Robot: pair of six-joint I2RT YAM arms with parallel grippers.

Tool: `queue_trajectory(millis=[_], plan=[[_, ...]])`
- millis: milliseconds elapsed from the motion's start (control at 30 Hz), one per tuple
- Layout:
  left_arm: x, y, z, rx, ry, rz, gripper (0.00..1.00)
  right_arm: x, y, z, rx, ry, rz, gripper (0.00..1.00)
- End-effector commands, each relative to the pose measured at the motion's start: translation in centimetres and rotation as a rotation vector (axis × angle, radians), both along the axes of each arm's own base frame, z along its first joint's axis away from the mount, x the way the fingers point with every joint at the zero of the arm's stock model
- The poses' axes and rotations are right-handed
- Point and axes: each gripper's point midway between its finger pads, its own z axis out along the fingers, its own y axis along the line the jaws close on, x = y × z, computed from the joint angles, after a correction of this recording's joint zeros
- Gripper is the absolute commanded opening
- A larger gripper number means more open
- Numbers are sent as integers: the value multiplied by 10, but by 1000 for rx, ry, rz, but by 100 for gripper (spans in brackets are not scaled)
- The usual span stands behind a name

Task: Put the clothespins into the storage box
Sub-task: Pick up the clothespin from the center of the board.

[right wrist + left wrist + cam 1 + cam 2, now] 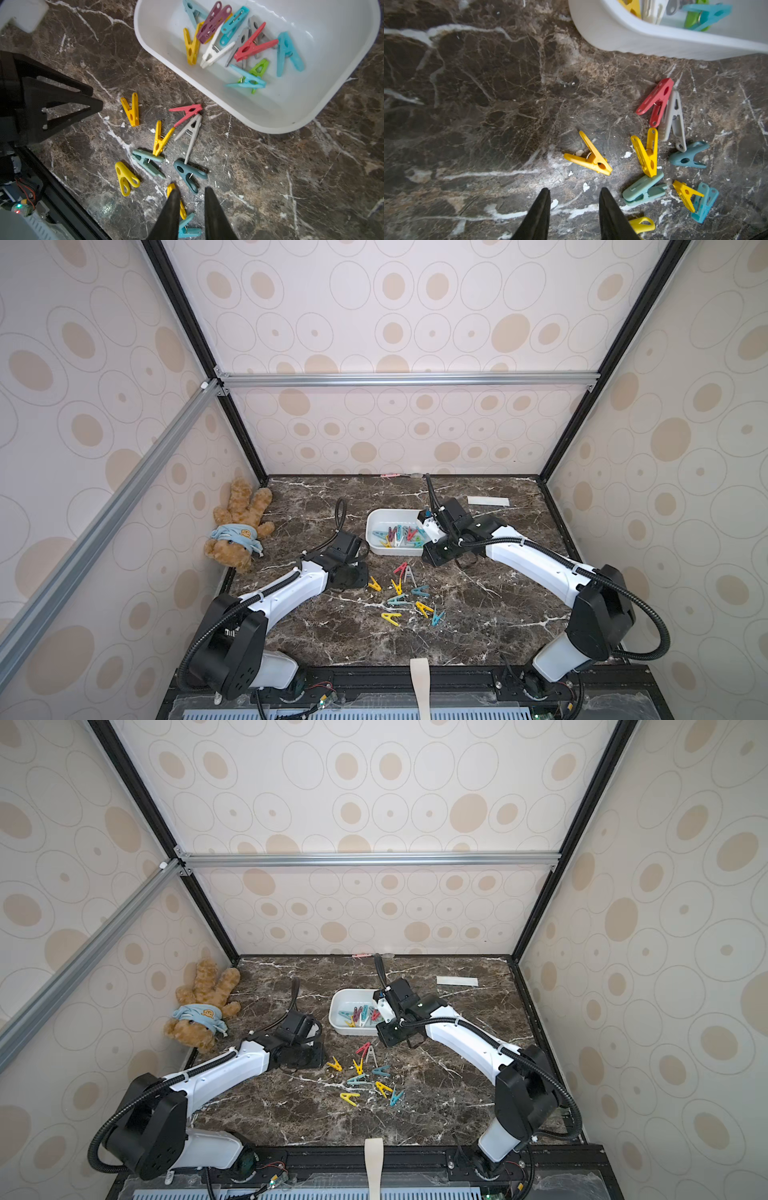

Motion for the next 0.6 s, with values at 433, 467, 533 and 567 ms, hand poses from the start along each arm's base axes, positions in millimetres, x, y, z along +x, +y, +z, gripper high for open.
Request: queue_trajectory(millis=[433,467,533,567], plan=[[32,-26,-8,60,10,-38,38,3,10,-3,92,-36,-3,23],[33,-27,-9,67,12,-39,38,2,10,-5,94,-34,-2,23],[34,-32,-13,75,26,-50,38,-1,9,-11,92,-23,-2,23],[34,-34,-15,80,31,-55,37,-2,9,-12,92,-22,-2,23]])
